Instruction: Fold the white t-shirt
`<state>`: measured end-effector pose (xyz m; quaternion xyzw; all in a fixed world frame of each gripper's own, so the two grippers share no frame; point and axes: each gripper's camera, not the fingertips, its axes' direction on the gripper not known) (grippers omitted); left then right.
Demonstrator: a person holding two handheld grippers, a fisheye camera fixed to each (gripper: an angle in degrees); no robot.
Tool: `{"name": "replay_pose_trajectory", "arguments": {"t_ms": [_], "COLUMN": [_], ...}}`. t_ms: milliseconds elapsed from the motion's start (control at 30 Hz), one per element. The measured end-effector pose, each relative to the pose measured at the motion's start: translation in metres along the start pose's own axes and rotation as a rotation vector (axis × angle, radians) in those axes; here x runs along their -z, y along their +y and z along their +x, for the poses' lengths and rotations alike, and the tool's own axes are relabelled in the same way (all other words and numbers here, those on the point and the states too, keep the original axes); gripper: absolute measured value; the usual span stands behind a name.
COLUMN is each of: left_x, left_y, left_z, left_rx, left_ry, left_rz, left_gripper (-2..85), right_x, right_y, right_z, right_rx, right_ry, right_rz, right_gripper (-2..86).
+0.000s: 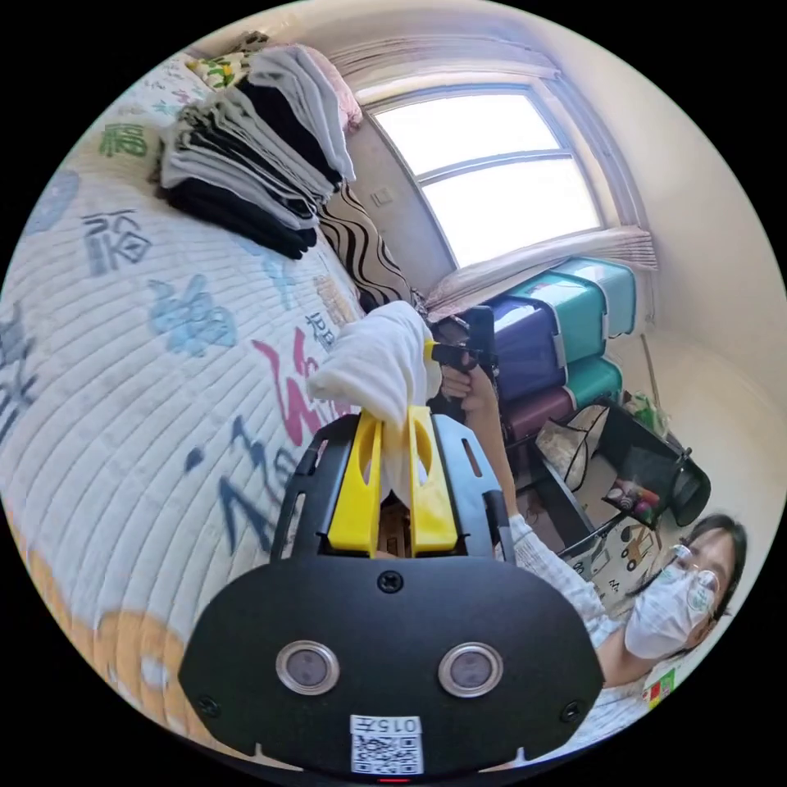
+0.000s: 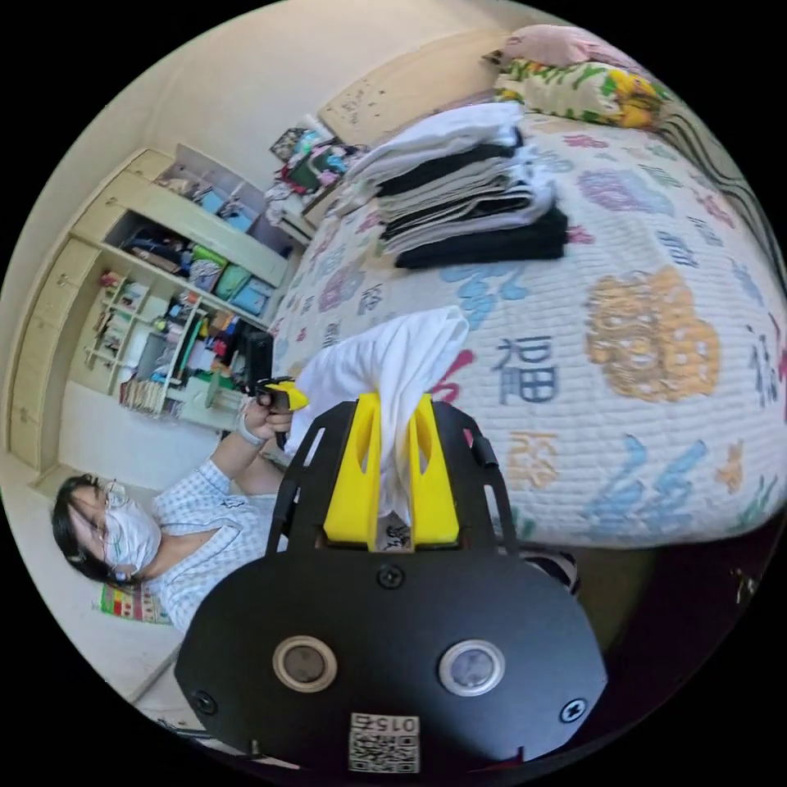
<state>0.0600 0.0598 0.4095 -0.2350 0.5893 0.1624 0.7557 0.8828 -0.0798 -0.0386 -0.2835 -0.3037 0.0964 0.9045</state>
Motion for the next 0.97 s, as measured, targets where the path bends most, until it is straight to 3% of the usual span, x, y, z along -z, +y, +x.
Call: {"name": "replay_pose_trajectory", "arguments": {"t_ms": [133, 300, 433, 567, 667, 833, 967], "left_x": [-0.087, -0.131, -0.127, -0.104, -0.061, 0.047, 0.082], "left_y": [-0.043, -0.059, -0.057, -0.062, -0.073, -0.106, -0.133], "left_z": [-0.021, -0.061, -0.059, -0.039, -0.008, 0.036, 0.041], "left_rx": [-0.022, 0.078, 0.026, -0.110, -0.255, -0.249, -0.153], "left_ry": [-0.054, -0.177, -0.150, -0.221, -0.383, -0.732, -0.750], "left_rz": [-0.017, -0.057, -0.130, -0.214, -0.124, 0.357, 0.468], "left_gripper": [5.3, 5.2, 4.3, 3.4, 5.7, 11.5, 13.3], "right_x": [0.018, -0.027, -0.004, 0.044, 0.066, 0.029, -0.018], "right_y": [-0.014, -0.024, -0.001, 0.019, 0.021, -0.023, -0.066], "right_z": [0.047, 0.096, 0.112, 0.099, 0.063, -0.015, -0.045], "right_rx": [-0.167, -0.251, -0.229, -0.258, -0.154, 0.087, 0.079], "right_ry": [0.129, 0.187, 0.059, 0.159, 0.219, 0.076, -0.006], "right_rz": [0.056, -0.059, 0.038, 0.249, 0.448, 0.597, 0.583], "right_gripper": [6.0, 6.7, 8.3, 6.4, 6.4, 10.6, 11.7]}}
